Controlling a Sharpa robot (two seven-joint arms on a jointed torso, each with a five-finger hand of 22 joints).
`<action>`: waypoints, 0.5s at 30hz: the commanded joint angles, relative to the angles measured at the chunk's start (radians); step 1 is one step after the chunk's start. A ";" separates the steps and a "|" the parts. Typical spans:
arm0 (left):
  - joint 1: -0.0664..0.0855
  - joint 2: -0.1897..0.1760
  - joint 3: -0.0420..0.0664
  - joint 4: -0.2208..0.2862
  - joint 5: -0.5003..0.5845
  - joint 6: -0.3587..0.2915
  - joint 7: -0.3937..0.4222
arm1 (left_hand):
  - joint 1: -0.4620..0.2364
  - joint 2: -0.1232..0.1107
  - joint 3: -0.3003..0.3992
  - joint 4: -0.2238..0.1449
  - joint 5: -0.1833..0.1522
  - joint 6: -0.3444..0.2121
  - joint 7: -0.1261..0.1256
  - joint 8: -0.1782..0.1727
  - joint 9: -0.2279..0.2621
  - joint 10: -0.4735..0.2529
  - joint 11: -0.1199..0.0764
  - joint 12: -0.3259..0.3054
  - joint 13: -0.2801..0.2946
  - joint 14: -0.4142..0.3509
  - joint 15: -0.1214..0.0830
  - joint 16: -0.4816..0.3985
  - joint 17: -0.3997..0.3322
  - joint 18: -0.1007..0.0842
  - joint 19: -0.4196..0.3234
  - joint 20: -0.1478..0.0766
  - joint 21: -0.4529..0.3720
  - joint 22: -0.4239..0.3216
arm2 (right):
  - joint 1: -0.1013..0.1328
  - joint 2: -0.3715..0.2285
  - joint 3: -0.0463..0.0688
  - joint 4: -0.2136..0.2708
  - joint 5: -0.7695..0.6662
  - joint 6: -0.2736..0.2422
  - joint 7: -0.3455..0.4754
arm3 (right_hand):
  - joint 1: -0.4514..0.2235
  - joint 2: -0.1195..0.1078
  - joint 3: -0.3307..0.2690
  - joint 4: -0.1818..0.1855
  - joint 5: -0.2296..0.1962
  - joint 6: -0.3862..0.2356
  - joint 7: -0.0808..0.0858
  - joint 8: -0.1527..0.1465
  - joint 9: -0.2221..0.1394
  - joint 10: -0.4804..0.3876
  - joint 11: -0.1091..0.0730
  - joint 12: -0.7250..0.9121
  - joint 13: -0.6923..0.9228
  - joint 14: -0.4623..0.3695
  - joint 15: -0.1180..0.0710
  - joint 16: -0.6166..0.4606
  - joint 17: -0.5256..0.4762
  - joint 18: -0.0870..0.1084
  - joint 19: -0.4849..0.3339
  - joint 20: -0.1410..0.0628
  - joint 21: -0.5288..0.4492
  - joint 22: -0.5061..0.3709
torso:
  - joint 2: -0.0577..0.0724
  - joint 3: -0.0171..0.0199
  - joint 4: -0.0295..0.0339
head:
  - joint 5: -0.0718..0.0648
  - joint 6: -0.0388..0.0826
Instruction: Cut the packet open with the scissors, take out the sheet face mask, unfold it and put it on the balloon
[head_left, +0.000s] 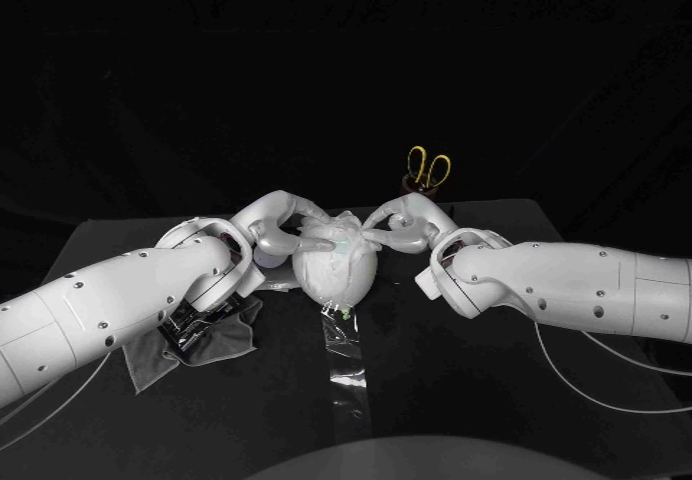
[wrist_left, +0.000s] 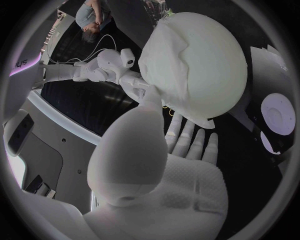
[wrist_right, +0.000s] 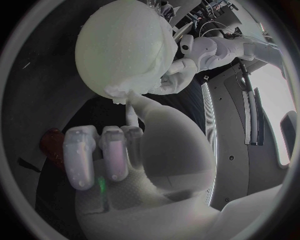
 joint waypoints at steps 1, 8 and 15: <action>0.000 0.001 0.000 0.003 0.005 0.015 -0.004 | -0.002 0.012 0.006 0.002 -0.001 0.008 0.057 0.003 0.001 0.010 0.000 0.003 0.002 0.005 0.001 -0.002 0.001 0.019 0.006 -0.001 -0.003 -0.001 | -0.001 -0.004 0.000 0.009 -0.003 -0.041 0.025 | -0.005 0.002 0.009 0.000 0.003 0.004 -0.002 0.011 0.010 0.104 -0.008 0.003 0.263 0.104 -0.007 0.004 0.263 -0.014 0.105 -0.009 0.007 0.264 | 0.000 -0.0002 0.0001 | -0.001 0.000; 0.000 0.000 0.000 0.002 0.005 0.015 -0.004 | -0.001 0.013 0.006 0.002 -0.001 0.008 0.057 0.004 0.001 0.011 0.000 0.003 0.002 0.006 0.001 -0.002 0.001 0.020 0.005 -0.001 -0.004 -0.002 | -0.001 -0.022 0.000 0.032 0.005 -0.055 0.033 | -0.008 0.002 0.015 0.000 0.003 0.003 -0.004 0.018 0.015 0.104 -0.010 0.003 0.263 0.104 -0.009 0.004 0.263 -0.014 0.105 -0.011 0.007 0.264 | 0.000 -0.0002 0.0000 | -0.001 0.001; 0.000 -0.001 0.000 0.000 0.007 0.015 -0.005 | 0.000 0.014 0.007 0.002 -0.001 0.008 0.057 0.004 0.001 0.011 0.000 0.003 0.002 0.005 0.001 -0.002 0.001 0.020 0.004 -0.001 -0.004 -0.002 | -0.001 -0.056 0.000 0.076 0.005 -0.049 0.030 | -0.010 0.001 0.022 -0.003 0.003 0.000 -0.005 0.026 0.020 0.104 -0.011 0.003 0.263 0.104 -0.010 0.004 0.263 -0.014 0.105 -0.012 0.007 0.264 | 0.000 -0.0006 0.0004 | -0.001 0.000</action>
